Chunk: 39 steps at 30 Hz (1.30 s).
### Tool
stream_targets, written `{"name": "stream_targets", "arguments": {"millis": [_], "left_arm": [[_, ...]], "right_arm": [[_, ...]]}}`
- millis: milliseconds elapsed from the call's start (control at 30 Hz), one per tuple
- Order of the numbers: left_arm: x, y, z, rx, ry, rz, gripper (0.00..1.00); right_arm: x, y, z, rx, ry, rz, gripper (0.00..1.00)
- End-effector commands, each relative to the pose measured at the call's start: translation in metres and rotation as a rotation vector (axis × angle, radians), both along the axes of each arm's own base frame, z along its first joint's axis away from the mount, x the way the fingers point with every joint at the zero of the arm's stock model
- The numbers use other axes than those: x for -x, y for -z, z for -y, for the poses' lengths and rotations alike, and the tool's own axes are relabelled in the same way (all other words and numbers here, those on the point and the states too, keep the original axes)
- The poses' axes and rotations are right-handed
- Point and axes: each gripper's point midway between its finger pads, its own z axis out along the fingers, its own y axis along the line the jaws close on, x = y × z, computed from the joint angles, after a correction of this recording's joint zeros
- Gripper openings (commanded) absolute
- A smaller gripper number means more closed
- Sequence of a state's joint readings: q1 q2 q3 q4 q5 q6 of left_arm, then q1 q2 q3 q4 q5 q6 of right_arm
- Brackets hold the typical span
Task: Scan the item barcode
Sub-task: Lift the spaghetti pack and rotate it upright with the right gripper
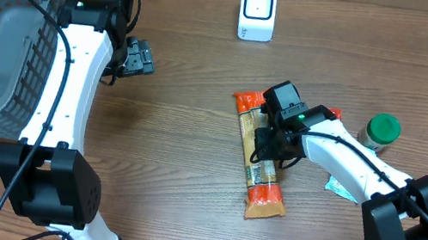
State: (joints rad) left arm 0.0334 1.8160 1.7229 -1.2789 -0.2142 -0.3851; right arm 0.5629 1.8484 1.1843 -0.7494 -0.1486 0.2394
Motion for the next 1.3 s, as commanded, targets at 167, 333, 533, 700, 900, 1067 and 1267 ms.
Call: {"name": "stream_targets", "arguments": {"millis": [167, 333, 533, 700, 900, 1067, 1267], "left_arm": [[0.0, 0.0, -0.001, -0.012, 0.014, -0.004, 1.0], [0.0, 0.0, -0.001, -0.012, 0.014, -0.004, 1.0], [0.0, 0.0, -0.001, -0.012, 0.014, -0.004, 1.0], [0.0, 0.0, -0.001, -0.012, 0.014, -0.004, 0.99], [0.0, 0.0, -0.001, -0.012, 0.014, -0.004, 1.0], [0.0, 0.0, -0.001, -0.012, 0.014, -0.004, 1.0], [0.0, 0.0, -0.001, -0.012, 0.014, -0.004, 1.0]], "right_arm": [[0.028, 0.002, -0.013, 0.015, -0.379, 0.023, 0.05], [0.04, 0.006, -0.003, 0.15, -0.592, 0.05, 0.26], [0.028, 0.006, -0.001, 0.226, -0.589, 0.118, 0.25], [0.033, 0.003, -0.016, 0.137, -0.577, 0.104, 0.04], [0.018, -0.028, -0.017, 0.154, -0.509, 0.173, 0.04], [0.009, -0.083, -0.019, 0.104, -0.47, 0.319, 0.04], [-0.003, -0.162, 0.003, 0.119, -0.351, 0.568, 0.04]]}}
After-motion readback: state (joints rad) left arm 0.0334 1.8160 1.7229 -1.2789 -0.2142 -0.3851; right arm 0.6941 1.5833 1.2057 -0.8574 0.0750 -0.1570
